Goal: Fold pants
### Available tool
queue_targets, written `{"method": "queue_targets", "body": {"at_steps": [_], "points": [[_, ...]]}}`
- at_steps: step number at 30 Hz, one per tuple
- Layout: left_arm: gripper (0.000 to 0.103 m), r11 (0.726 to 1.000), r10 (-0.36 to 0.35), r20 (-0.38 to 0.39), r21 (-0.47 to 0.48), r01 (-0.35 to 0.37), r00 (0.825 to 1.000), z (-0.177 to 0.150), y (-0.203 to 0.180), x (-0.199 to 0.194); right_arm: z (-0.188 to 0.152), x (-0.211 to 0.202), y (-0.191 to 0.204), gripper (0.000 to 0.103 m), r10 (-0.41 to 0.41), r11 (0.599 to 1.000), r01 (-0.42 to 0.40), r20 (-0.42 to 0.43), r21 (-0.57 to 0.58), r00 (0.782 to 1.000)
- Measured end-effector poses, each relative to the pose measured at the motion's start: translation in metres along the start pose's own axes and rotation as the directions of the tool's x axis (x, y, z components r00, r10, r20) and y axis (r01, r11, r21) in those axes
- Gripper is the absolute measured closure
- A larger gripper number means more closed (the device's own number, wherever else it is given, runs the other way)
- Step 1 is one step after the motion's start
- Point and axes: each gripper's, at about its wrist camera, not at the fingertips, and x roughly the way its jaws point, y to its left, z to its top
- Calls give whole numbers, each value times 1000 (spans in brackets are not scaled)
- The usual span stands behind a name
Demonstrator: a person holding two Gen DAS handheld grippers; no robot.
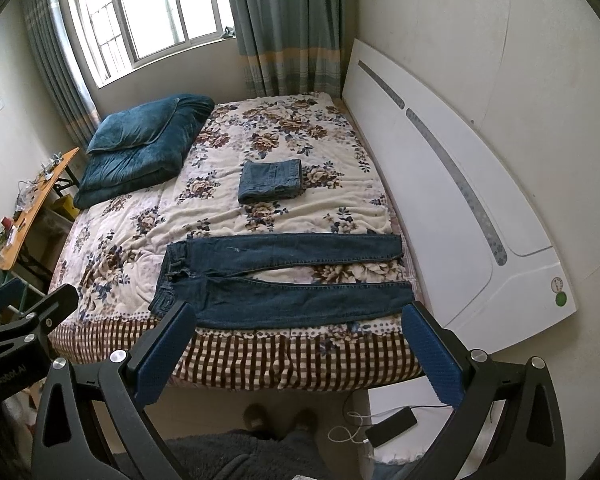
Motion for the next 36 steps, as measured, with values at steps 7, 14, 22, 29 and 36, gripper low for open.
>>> {"method": "queue_targets", "body": {"at_steps": [7, 14, 22, 29, 36], "points": [[0, 1000, -2, 2, -2, 2, 1000, 2, -1, 1, 0, 0, 1, 0, 0, 1000, 0, 1, -2, 1000], [0, 1000, -3, -2, -7, 3, 1000, 5, -8, 4, 1, 4, 3, 0, 5, 1000, -5, -5, -4, 1000], [0, 995, 84, 36, -47, -82, 996, 9, 3, 43, 5, 52, -3, 0, 66, 997, -65, -30, 40, 997], [0, 981, 182, -71, -54, -186, 981, 40, 28, 151, 35, 184, 8, 0, 69, 997, -62, -151, 48, 986], [0, 980, 195, -214, -7, -201, 957, 72, 56, 296, 71, 329, 36, 0, -5, 1000, 8, -256, 8, 967]]}}
